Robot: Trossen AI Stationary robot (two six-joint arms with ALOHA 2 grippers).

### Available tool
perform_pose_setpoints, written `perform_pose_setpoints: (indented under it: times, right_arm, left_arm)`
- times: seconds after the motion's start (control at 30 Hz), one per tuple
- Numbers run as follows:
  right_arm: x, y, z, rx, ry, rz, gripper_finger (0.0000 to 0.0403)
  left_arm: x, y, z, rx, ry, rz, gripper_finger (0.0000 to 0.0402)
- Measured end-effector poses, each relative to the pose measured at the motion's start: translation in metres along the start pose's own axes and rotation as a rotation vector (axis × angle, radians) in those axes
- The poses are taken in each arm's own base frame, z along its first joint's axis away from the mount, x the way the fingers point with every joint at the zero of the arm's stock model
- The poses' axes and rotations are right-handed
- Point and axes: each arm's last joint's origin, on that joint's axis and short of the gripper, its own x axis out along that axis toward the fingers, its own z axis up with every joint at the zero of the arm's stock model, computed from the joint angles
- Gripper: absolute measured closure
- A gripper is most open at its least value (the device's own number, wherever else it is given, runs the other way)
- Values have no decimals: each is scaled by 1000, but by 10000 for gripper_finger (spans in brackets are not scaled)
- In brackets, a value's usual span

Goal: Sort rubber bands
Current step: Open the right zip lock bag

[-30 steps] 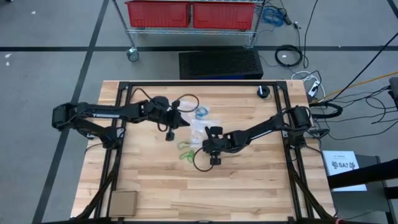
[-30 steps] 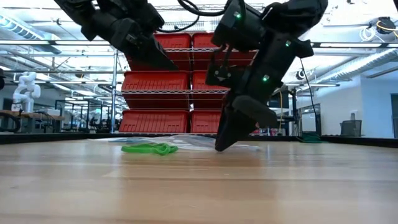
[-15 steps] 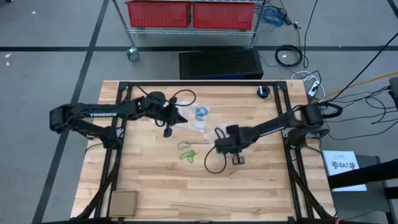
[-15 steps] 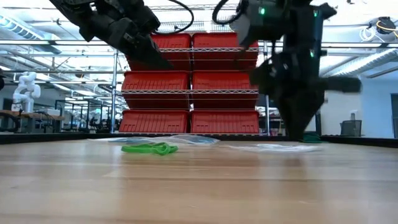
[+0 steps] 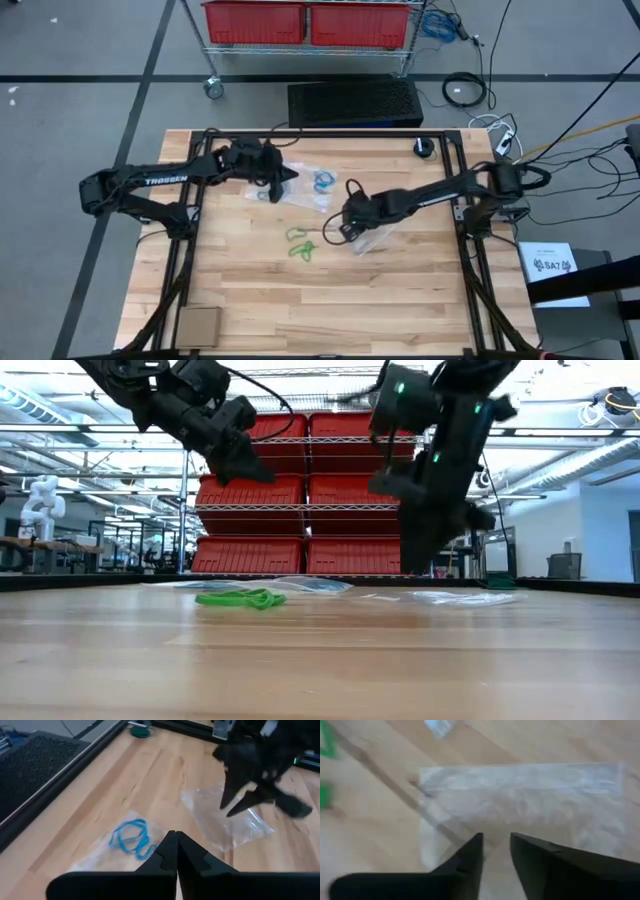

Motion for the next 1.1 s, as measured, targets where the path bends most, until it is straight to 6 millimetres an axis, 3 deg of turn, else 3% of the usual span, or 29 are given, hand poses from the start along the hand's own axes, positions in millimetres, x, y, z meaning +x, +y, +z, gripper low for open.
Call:
perform_pose_setpoints:
  times: [0.1,0.27,0.4,0.53,0.63,0.77,0.9,0.97,1.1]
  right_arm:
    - [13,0,-5,-8,31,-42,384]
    - [20,0,-7,-63,44,-58,396]
    - [17,2,-11,-408,90,-23,401]
    - [7,-5,-24,-798,251,-8,402]
    - [-7,-15,-31,-918,325,-37,396]
    - [-48,-27,-19,-759,273,-31,382]
    - [-82,-42,-14,-449,212,-32,353]
    - [-86,-52,-20,-292,199,-56,332]
    - [-70,-74,-49,-60,156,-135,283]
  left_arm:
    - [-1,3,0,-16,-1,11,400]
    - [-1,4,0,8,0,14,400]
    - [-1,4,0,37,1,12,400]
    - [-1,4,0,44,0,13,400]
    - [-1,4,0,46,0,11,400]
    - [-1,4,1,38,-7,12,400]
    - [-1,4,1,38,-13,13,400]
    - [-1,4,1,33,-12,13,400]
    - [0,5,-4,32,-13,14,400]
